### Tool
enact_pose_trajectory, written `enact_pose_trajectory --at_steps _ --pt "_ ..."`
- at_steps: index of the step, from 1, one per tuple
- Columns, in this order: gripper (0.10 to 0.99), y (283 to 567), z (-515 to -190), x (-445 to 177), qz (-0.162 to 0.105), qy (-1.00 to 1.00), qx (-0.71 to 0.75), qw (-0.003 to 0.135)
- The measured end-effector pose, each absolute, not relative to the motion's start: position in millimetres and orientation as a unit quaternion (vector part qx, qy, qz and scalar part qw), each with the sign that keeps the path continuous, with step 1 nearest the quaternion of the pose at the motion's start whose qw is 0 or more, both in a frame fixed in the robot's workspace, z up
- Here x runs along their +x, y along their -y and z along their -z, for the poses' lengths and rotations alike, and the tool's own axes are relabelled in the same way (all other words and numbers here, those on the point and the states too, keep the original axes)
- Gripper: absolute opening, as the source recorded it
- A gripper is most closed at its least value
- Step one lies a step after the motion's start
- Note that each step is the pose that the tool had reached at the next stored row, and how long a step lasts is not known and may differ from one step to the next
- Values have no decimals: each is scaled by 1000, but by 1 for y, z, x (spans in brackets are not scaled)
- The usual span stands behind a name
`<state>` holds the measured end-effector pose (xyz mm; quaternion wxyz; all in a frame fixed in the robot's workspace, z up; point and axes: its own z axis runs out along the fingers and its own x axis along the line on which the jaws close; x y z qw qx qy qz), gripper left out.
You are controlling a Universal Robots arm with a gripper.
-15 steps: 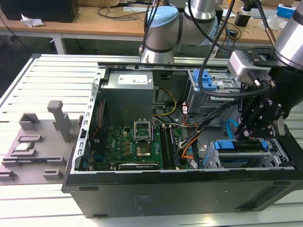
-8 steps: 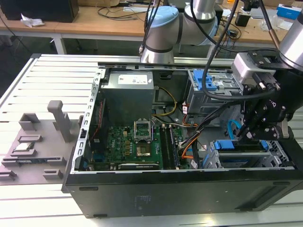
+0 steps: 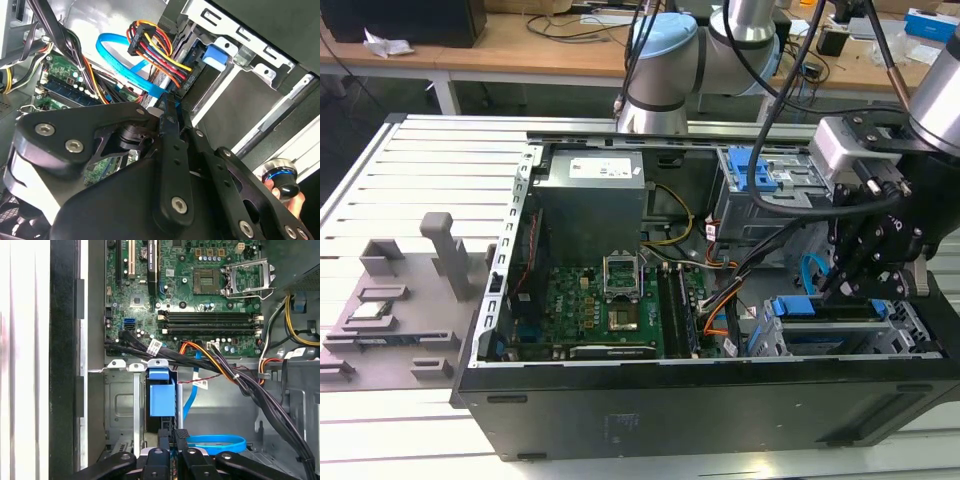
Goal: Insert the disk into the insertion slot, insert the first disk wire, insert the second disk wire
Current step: 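Insert the second disk wire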
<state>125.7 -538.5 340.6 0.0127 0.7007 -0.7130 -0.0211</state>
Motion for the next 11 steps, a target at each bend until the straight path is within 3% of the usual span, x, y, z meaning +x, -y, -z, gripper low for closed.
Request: enact_pose_trajectory --at_steps 11 --pt "161 538 -338 126 21 713 701 13"
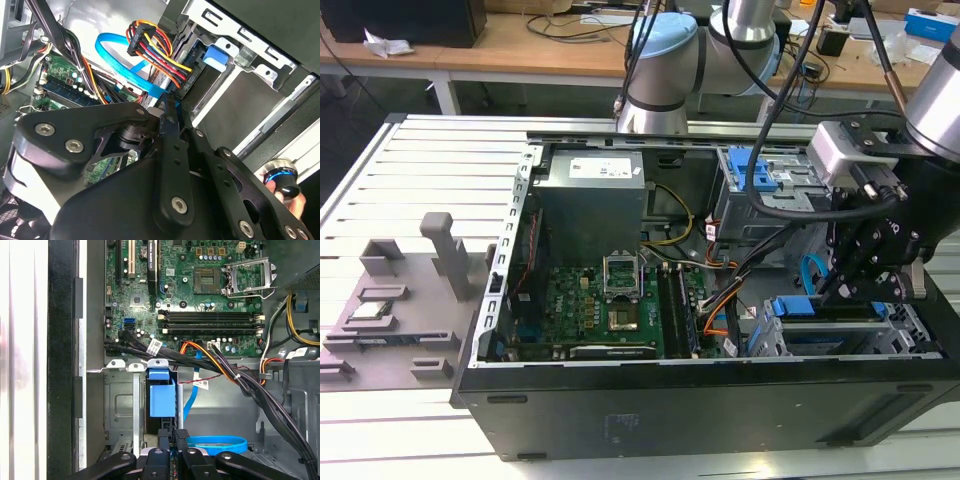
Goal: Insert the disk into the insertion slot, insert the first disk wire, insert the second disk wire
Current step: 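Insert the second disk wire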
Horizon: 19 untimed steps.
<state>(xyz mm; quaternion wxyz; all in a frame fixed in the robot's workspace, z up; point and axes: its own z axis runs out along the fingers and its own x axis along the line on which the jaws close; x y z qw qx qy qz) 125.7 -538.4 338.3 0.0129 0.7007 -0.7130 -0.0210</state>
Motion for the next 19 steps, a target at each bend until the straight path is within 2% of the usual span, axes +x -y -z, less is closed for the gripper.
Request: enact_pose_trajectory --at_steps 4,5,6,7,16,17,18,19 --pt "176 538 -338 126 21 713 701 13" --pt "235 538 -338 126 21 713 701 13" --pt "235 538 -339 126 21 713 701 13" --pt "298 538 -339 126 21 713 701 13" --pt "298 535 -365 126 21 713 701 13" --pt "282 534 -369 126 21 713 701 13" --pt "153 533 -371 126 21 713 701 13" --pt "153 532 -374 126 21 713 701 13"
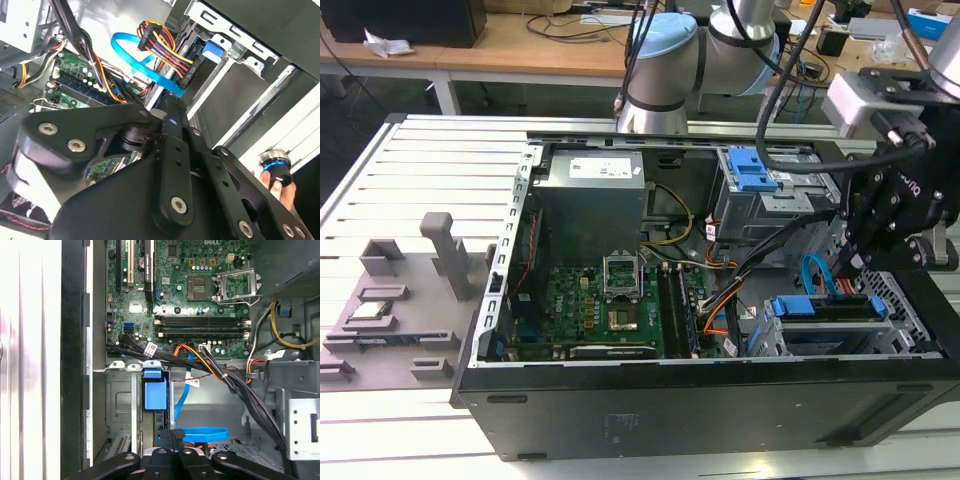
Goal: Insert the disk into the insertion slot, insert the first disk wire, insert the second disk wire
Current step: 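Insert the second disk wire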
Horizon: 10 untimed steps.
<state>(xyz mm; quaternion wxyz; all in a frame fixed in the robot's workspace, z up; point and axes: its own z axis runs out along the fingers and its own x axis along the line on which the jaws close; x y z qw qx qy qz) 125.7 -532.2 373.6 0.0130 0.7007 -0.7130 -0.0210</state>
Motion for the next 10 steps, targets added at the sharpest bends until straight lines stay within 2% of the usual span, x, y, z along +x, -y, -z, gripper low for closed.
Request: enact_pose_trajectory --at_steps 1,10 --pt "106 531 -376 126 21 713 701 13" --pt "106 531 -386 126 21 713 701 13"
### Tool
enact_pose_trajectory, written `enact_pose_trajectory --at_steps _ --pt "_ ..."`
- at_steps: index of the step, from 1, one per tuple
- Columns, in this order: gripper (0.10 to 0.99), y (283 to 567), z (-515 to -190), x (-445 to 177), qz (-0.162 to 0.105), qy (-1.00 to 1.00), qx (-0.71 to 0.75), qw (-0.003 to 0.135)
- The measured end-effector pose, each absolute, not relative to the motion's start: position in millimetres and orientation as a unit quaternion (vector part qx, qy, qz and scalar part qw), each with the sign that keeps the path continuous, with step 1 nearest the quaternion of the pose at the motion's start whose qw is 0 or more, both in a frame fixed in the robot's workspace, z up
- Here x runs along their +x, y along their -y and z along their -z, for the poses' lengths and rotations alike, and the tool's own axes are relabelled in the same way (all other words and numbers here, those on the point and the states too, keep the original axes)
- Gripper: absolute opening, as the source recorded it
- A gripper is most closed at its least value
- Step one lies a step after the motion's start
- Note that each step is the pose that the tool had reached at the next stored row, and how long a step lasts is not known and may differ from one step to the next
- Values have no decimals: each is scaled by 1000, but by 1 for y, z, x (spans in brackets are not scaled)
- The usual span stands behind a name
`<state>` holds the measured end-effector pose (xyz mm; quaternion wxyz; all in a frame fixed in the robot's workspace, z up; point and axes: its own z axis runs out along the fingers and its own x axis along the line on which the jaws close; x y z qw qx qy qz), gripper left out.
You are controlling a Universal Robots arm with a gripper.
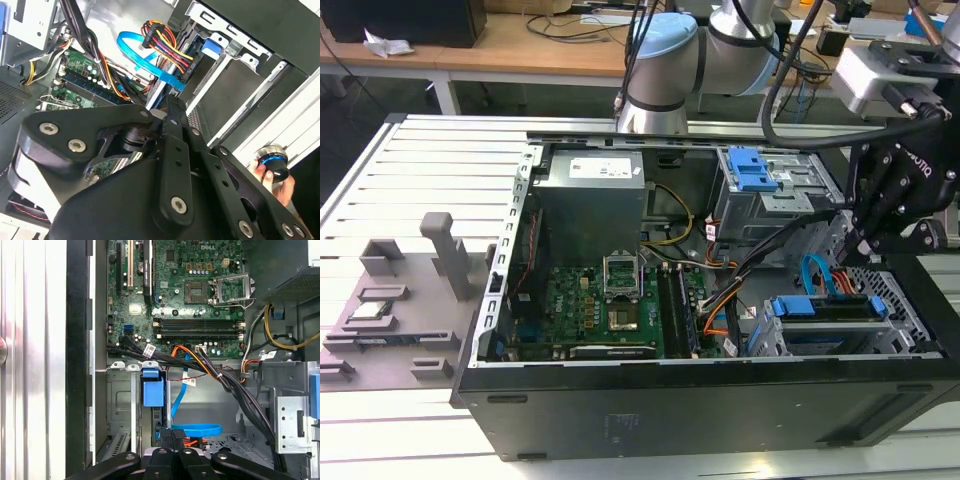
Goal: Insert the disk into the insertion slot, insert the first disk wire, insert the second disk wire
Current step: 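Insert the second disk wire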
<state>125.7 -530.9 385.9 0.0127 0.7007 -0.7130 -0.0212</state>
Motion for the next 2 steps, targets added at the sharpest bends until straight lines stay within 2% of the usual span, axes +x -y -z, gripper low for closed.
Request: enact_pose_trajectory --at_steps 2 --pt "106 531 -386 126 21 713 701 13"
